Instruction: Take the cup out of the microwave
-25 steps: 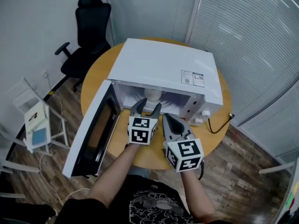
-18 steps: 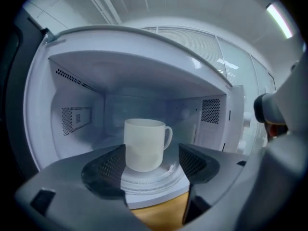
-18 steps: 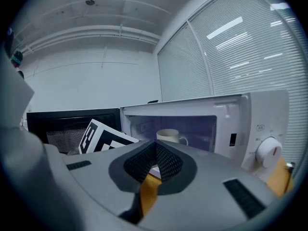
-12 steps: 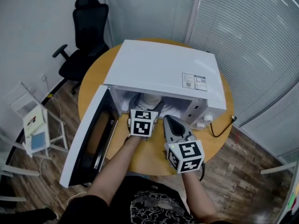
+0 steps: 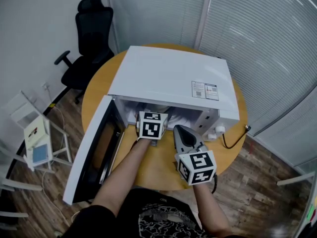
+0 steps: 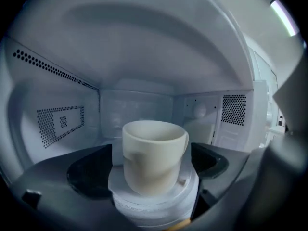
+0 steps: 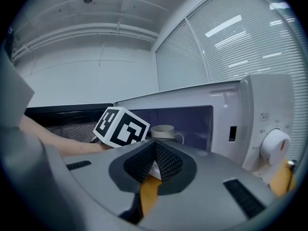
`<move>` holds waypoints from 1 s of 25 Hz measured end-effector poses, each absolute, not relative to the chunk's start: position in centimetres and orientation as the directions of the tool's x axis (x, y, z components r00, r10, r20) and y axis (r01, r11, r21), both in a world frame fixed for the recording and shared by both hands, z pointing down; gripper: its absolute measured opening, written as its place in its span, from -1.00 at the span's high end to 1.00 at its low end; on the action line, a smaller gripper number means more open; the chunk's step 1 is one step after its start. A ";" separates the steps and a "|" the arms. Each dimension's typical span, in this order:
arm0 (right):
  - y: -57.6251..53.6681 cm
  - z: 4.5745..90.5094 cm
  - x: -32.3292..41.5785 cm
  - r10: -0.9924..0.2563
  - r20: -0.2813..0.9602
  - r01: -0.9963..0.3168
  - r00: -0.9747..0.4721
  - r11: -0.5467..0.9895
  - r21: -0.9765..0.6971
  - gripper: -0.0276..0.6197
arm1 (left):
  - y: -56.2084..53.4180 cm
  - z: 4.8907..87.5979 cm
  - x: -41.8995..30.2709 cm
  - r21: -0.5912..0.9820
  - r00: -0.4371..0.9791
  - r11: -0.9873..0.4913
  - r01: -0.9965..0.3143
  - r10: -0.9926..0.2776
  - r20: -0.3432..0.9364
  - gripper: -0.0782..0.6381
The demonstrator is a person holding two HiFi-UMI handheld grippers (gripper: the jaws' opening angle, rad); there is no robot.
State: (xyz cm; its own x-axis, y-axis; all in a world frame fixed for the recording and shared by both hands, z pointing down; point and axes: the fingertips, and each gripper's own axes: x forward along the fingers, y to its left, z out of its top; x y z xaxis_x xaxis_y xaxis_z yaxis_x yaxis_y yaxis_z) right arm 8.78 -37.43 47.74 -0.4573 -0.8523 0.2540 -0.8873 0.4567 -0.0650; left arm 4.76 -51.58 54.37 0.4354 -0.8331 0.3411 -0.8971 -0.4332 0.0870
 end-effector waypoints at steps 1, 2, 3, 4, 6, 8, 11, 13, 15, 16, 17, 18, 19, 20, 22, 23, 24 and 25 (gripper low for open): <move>-37.5 47.8 8.8 -0.853 0.255 -0.888 -0.456 0.456 -0.064 0.87 | -51.8 54.4 4.7 0.090 0.435 -0.432 -0.898 -0.832 0.345 -0.62; -37.5 47.8 8.8 -0.853 0.255 -0.888 -0.455 0.455 -0.063 0.87 | -52.0 54.5 4.7 0.094 0.435 -0.430 -0.898 -0.830 0.349 -0.62; -37.6 47.9 8.9 -0.854 0.256 -0.889 -0.454 0.454 -0.062 0.87 | -52.1 54.5 4.7 0.096 0.436 -0.432 -0.897 -0.828 0.353 -0.62; -37.7 47.9 9.0 -0.855 0.257 -0.890 -0.451 0.451 -0.061 0.87 | -52.2 54.6 4.8 0.096 0.440 -0.436 -0.895 -0.824 0.358 -0.62; -37.8 47.9 9.2 -0.858 0.258 -0.894 -0.444 0.445 -0.061 0.87 | -52.3 54.8 5.1 0.092 0.449 -0.449 -0.889 -0.816 0.364 -0.62; -37.9 47.8 9.4 -0.860 0.259 -0.897 -0.439 0.439 -0.061 0.87 | -52.4 54.7 5.4 0.093 0.458 -0.458 -0.884 -0.813 0.358 -0.62; -38.1 48.0 9.6 -0.863 0.261 -0.900 -0.431 0.431 -0.061 0.87 | -52.7 54.4 5.7 0.094 0.466 -0.464 -0.881 -0.816 0.342 -0.62; -38.1 48.1 9.7 -0.864 0.264 -0.902 -0.428 0.428 -0.061 0.87 | -53.0 54.5 5.9 0.079 0.462 -0.465 -0.882 -0.816 0.347 -0.61; -38.1 48.3 9.8 -0.865 0.267 -0.903 -0.425 0.425 -0.062 0.87 | -53.2 54.8 5.9 0.056 0.449 -0.462 -0.885 -0.818 0.358 -0.61; -38.2 48.3 9.8 -0.866 0.267 -0.904 -0.424 0.423 -0.061 0.87 | -53.4 54.9 5.8 0.047 0.443 -0.458 -0.888 -0.821 0.361 -0.61; -38.2 48.4 9.9 -0.866 0.268 -0.905 -0.422 0.422 -0.061 0.87 | -53.5 54.9 5.7 0.043 0.438 -0.455 -0.890 -0.823 0.360 -0.61; -38.2 48.3 10.0 -0.867 0.268 -0.906 -0.420 0.420 -0.061 0.87 | -53.7 54.8 5.7 0.044 0.437 -0.453 -0.890 -0.825 0.358 -0.61; -38.2 48.3 10.0 -0.868 0.268 -0.907 -0.418 0.417 -0.062 0.87 | -53.7 54.8 5.6 0.046 0.438 -0.453 -0.890 -0.826 0.354 -0.61; -38.2 48.3 10.1 -0.869 0.269 -0.908 -0.416 0.415 -0.063 0.87 | -53.8 54.7 5.5 0.046 0.440 -0.454 -0.890 -0.827 0.351 -0.60; -38.3 48.3 10.2 -0.870 0.271 -0.910 -0.412 0.411 -0.063 0.87 | -53.8 54.6 5.5 0.042 0.443 -0.458 -0.888 -0.827 0.347 -0.46; -38.3 48.3 10.2 -0.870 0.273 -0.910 -0.410 0.409 -0.063 0.87 | -53.8 54.6 5.5 0.040 0.446 -0.461 -0.886 -0.826 0.345 -0.46; -38.3 48.4 10.2 -0.870 0.274 -0.911 -0.409 0.408 -0.063 0.87 | -53.8 54.6 5.5 0.039 0.450 -0.466 -0.884 -0.824 0.344 -0.46; -38.3 48.4 10.2 -0.870 0.274 -0.911 -0.409 0.408 -0.064 0.87 | -53.8 54.6 5.5 0.039 0.454 -0.471 -0.881 -0.822 0.344 -0.45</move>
State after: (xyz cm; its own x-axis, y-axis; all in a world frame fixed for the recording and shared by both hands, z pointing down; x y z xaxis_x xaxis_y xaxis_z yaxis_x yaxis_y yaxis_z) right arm 10.20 -38.32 48.41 -0.4088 -0.8704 0.2745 -0.9109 0.4078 -0.0635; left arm 5.55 -53.79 54.64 0.4545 -0.8217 0.3440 -0.8812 -0.4710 0.0391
